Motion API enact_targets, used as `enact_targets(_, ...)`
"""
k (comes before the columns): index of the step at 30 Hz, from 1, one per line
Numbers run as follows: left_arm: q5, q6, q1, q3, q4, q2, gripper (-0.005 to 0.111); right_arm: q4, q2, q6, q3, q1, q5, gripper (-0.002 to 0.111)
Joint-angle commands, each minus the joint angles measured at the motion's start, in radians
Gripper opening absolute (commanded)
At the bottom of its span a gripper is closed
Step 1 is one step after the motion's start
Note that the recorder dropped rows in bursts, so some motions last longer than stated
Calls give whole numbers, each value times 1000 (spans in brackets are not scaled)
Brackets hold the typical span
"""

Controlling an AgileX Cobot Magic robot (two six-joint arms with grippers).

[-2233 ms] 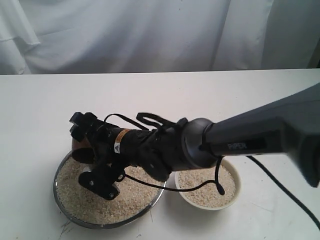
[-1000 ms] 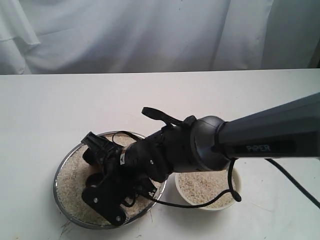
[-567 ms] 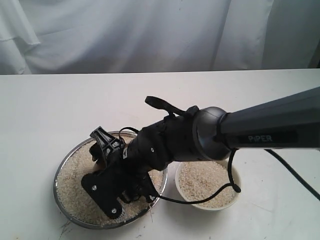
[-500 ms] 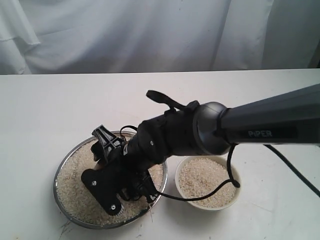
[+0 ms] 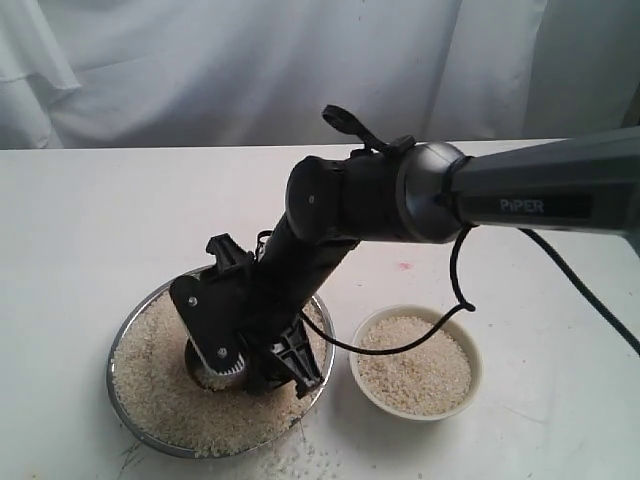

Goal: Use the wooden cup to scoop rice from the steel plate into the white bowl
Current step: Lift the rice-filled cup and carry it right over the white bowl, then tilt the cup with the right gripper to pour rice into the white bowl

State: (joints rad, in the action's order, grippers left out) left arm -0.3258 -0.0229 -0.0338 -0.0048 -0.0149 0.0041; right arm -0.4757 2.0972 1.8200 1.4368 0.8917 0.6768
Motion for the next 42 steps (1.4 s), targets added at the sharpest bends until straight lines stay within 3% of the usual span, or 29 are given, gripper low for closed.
enact_targets(1, 7, -1, -2, 5, -2, -4, 0, -119, 23, -12, 49, -42, 44, 0)
enact_targets(12, 7, -1, -2, 5, -2, -4, 0, -322, 19, -133, 210, -209, 315, 0)
enact_targets(23, 7, -1, -2, 5, -2, -4, 0, -260, -104, -216, 212, -414, 436, 0)
enact_targets(30, 7, -1, -2, 5, -2, -4, 0, -71, -256, -199, -9, -445, 180, 0)
enact_targets(39, 7, -1, -2, 5, -2, -4, 0, -29, -366, 63, -482, -443, -474, 0)
enact_targets(42, 7, -1, -2, 5, -2, -4, 0, -29, -367, 95, -537, -443, -555, 0)
